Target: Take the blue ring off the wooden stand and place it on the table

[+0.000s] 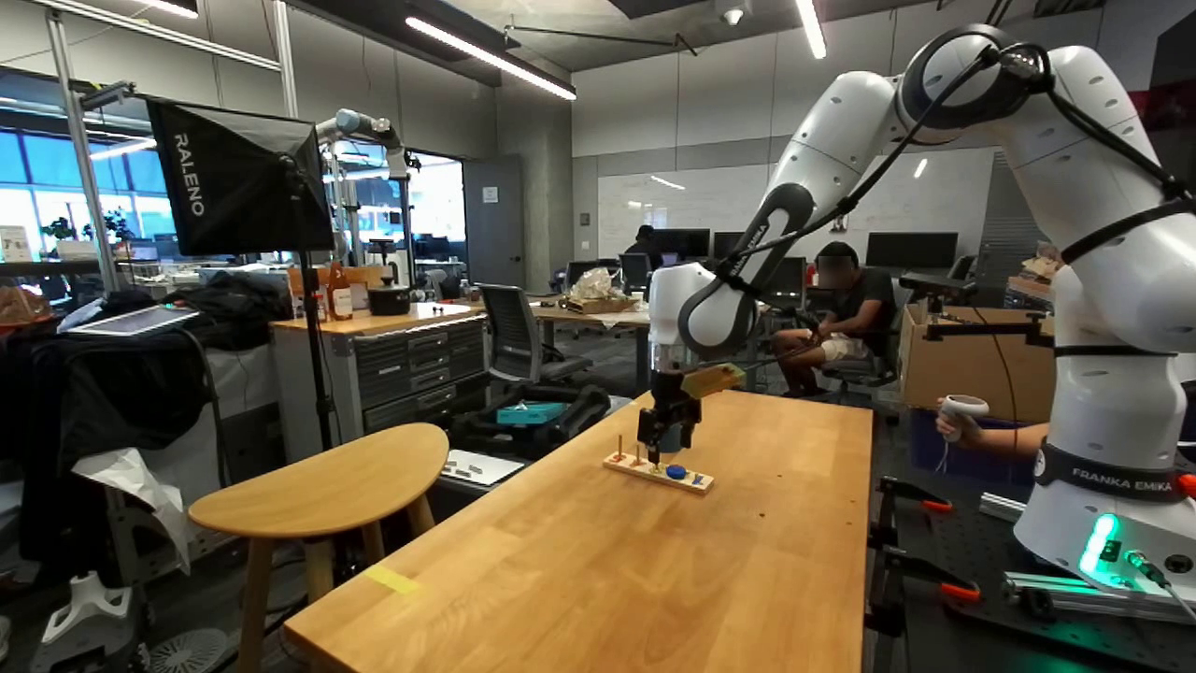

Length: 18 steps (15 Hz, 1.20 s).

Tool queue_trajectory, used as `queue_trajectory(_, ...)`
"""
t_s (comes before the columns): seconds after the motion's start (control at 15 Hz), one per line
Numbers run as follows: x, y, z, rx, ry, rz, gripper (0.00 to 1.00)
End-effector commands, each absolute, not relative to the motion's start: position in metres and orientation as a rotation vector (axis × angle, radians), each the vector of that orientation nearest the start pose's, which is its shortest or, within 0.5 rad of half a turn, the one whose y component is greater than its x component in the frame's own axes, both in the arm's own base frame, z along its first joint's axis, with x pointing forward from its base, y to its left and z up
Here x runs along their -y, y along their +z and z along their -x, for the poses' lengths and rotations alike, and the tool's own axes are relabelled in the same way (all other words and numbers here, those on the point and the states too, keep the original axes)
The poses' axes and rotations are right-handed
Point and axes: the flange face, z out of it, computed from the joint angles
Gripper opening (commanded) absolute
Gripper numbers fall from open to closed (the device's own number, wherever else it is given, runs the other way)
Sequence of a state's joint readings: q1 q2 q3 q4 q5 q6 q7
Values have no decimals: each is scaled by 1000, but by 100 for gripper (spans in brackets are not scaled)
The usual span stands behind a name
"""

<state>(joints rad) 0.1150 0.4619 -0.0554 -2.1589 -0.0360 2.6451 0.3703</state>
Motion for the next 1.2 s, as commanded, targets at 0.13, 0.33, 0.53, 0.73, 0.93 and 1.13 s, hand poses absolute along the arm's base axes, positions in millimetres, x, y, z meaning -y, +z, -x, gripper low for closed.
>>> queue_trajectory(0.13, -40, 166, -571, -479, -86, 3173, 100)
queue_trajectory(0.33, -37, 161, -572, -511, -88, 3178, 100)
queue_trajectory(0.53, -30, 156, -572, -547, -81, 3182, 100)
queue_trajectory(0.73, -26, 152, -572, -578, -75, 3183, 100)
queue_trajectory(0.93, -25, 148, -573, -603, -69, 3181, 100)
queue_trajectory(1.13, -26, 146, -573, -620, -75, 3174, 73)
